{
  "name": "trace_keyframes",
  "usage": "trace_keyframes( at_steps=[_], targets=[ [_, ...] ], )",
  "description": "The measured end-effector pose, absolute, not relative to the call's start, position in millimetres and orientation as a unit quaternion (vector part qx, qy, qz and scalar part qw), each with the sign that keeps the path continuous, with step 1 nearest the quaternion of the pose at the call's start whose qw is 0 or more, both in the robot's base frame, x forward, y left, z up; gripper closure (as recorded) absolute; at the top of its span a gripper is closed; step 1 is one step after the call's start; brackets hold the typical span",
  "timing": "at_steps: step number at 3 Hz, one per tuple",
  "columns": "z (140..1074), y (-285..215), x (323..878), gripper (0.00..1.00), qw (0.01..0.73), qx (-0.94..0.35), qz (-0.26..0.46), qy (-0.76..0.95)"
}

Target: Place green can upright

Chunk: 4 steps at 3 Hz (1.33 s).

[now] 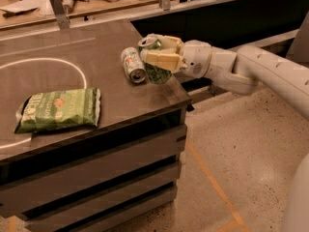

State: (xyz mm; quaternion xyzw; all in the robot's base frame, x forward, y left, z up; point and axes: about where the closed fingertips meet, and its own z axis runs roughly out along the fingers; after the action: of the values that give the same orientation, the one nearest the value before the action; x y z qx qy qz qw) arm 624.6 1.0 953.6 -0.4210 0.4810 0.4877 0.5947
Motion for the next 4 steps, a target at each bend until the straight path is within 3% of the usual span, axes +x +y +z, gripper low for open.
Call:
trace_keyframes(
  at_steps=[1,2,4],
  targets=[
    [941.4,3.0,623.4,1.0,0.605,-0.41,0.497,0.467],
    [934.5,-1.6,622.4,0.83,0.614,-0.402,0.496,0.463],
    [930.4,-8.7,619.2,0.36,0.62,-0.398,0.5,0.455]
  ],
)
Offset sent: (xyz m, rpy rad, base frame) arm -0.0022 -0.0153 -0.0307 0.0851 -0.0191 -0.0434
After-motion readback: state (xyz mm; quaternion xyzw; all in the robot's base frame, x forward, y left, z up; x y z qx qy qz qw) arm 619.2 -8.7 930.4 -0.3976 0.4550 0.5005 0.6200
